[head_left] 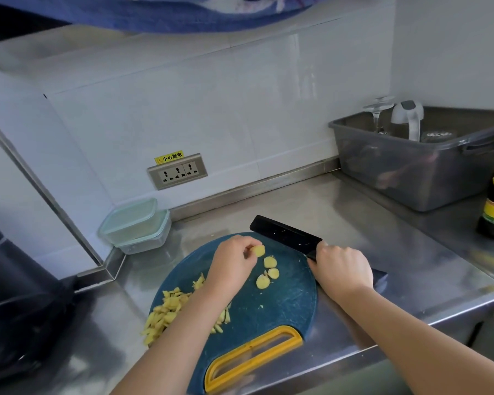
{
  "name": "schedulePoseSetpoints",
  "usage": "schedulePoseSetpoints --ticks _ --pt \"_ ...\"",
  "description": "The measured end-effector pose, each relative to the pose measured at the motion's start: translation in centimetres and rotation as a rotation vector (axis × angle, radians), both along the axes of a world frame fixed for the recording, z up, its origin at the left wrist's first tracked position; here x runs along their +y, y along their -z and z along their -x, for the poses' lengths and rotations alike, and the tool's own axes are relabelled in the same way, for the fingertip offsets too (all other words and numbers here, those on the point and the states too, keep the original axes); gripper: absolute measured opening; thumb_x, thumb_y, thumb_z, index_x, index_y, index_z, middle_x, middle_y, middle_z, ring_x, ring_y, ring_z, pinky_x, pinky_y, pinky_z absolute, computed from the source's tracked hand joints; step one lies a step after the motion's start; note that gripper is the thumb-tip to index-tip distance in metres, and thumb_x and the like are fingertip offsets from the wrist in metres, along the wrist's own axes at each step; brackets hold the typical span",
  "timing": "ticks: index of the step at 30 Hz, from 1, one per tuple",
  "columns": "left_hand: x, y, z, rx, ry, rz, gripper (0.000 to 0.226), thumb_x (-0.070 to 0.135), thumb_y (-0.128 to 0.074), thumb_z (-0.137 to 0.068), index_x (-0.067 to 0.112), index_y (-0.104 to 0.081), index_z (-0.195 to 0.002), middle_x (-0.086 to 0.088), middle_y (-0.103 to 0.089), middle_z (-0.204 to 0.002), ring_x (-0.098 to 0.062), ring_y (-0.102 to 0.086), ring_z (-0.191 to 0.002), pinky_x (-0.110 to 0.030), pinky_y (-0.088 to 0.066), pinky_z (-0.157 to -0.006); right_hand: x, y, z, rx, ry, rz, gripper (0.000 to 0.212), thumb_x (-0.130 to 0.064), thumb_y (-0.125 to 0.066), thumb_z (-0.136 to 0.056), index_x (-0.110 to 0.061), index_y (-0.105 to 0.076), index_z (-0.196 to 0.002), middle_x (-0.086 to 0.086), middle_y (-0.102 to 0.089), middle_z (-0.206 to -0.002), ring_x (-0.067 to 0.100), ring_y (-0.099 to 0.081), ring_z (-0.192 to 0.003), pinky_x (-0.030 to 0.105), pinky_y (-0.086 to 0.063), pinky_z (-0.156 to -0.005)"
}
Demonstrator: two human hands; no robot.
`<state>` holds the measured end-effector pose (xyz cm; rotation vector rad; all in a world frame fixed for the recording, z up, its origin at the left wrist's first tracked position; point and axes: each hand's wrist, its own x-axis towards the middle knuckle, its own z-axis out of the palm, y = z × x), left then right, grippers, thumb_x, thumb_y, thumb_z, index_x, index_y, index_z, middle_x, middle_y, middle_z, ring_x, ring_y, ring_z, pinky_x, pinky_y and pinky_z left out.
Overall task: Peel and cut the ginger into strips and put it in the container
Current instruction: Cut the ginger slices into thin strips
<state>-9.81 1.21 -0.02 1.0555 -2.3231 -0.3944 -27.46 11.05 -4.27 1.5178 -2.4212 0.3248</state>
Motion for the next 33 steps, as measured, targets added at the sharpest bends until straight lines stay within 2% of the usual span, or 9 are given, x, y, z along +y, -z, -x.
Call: schedulePoseSetpoints --ticks 3,7,14,17,20,24,27,31,33 --pt "0.2 0.1 0.6 -0.053 0.059 0.115 0.022 0.010 -0.056 -0.092 0.017 -0.069 -0.109 0.006 -0.064 -0.103 -0.005 -0.056 -0.084 -0.012 -0.042 -0.074 0.0 0.0 0.0 -0.006 0.000 0.003 0.042 -0.052 -0.034 -0.099 -0.015 -0.054 -0.104 0.001 -0.068 -0.094 0.024 -0.067 -0.087 0.029 -0.037 -0.058" --pt "0.3 1.1 1.2 -0.114 0.124 0.155 0.019 0.009 -0.056 -0.091 0.013 -0.069 -0.105 0.002 -0.064 -0.106 -0.009 -0.059 -0.093 -0.015 -0.043 -0.081 -0.1 0.0 0.0 -0.009 -0.006 0.004 0.043 -0.052 -0.033 -0.099 -0.015 -0.054 -0.103 0.001 -0.068 -0.094 0.024 -0.067 -0.087 0.029 -0.037 -0.059" --pt "-0.3 1.7 0.2 -0.059 0.186 -0.067 0.015 0.019 -0.068 -0.086 0.016 -0.068 -0.100 0.009 -0.062 -0.100 0.000 -0.057 -0.086 -0.011 -0.047 -0.081 0.0 -0.1 0.1 -0.002 -0.016 0.003 0.042 -0.050 -0.032 -0.100 -0.015 -0.054 -0.102 0.001 -0.068 -0.093 0.024 -0.067 -0.086 0.029 -0.037 -0.059" --pt "-0.5 0.9 0.2 -0.109 0.199 -0.126 0.022 0.023 -0.071 -0.083 0.020 -0.066 -0.104 0.013 -0.059 -0.098 0.004 -0.054 -0.082 -0.004 -0.041 -0.073 0.0 -0.1 0.1 0.008 -0.017 -0.001 0.042 -0.050 -0.031 -0.100 -0.015 -0.054 -0.102 0.001 -0.068 -0.093 0.024 -0.067 -0.086 0.029 -0.037 -0.058" --pt "-0.6 0.7 0.7 -0.155 0.185 -0.102 0.021 0.025 -0.068 -0.086 0.020 -0.066 -0.106 0.013 -0.060 -0.095 0.001 -0.057 -0.079 -0.010 -0.046 -0.072 0.0 -0.1 0.0 0.006 -0.021 0.001 0.041 -0.050 -0.032 -0.100 -0.015 -0.054 -0.102 0.001 -0.068 -0.094 0.024 -0.067 -0.086 0.029 -0.037 -0.059" --pt "-0.7 0.9 1.2 -0.147 0.138 -0.082 0.014 0.014 -0.060 -0.088 0.016 -0.067 -0.100 0.004 -0.068 -0.090 -0.007 -0.063 -0.078 -0.027 -0.054 -0.076 0.0 -0.1 0.0 0.015 -0.015 -0.006 0.042 -0.050 -0.032 -0.100 -0.015 -0.054 -0.104 0.001 -0.068 -0.094 0.023 -0.067 -0.086 0.029 -0.036 -0.059" --pt "-0.3 0.9 1.6 -0.086 0.087 -0.093 0.013 0.012 -0.060 -0.087 0.018 -0.066 -0.096 0.004 -0.066 -0.089 -0.008 -0.062 -0.079 -0.025 -0.053 -0.075 0.0 -0.2 0.0 0.018 -0.018 -0.003 0.041 -0.050 -0.032 -0.100 -0.015 -0.054 -0.104 0.001 -0.068 -0.095 0.023 -0.067 -0.087 0.029 -0.036 -0.059" --pt "0.6 -0.2 1.5 0.081 -0.042 -0.163 0.010 0.016 -0.061 -0.088 0.023 -0.065 -0.093 0.009 -0.064 -0.088 -0.003 -0.057 -0.078 -0.012 -0.045 -0.067 0.0 -0.5 0.0 0.012 -0.017 -0.029 0.042 -0.051 -0.032 -0.100 -0.015 -0.053 -0.104 0.001 -0.068 -0.096 0.024 -0.067 -0.088 0.030 -0.036 -0.060" --pt "1.2 -0.9 0.7 0.075 -0.081 -0.287 0.009 0.018 -0.060 -0.087 0.024 -0.064 -0.093 0.009 -0.064 -0.089 -0.006 -0.060 -0.080 -0.018 -0.048 -0.071 0.1 -0.7 0.0 0.016 -0.015 -0.040 0.043 -0.051 -0.032 -0.100 -0.014 -0.054 -0.104 0.001 -0.068 -0.095 0.024 -0.067 -0.087 0.029 -0.036 -0.060"
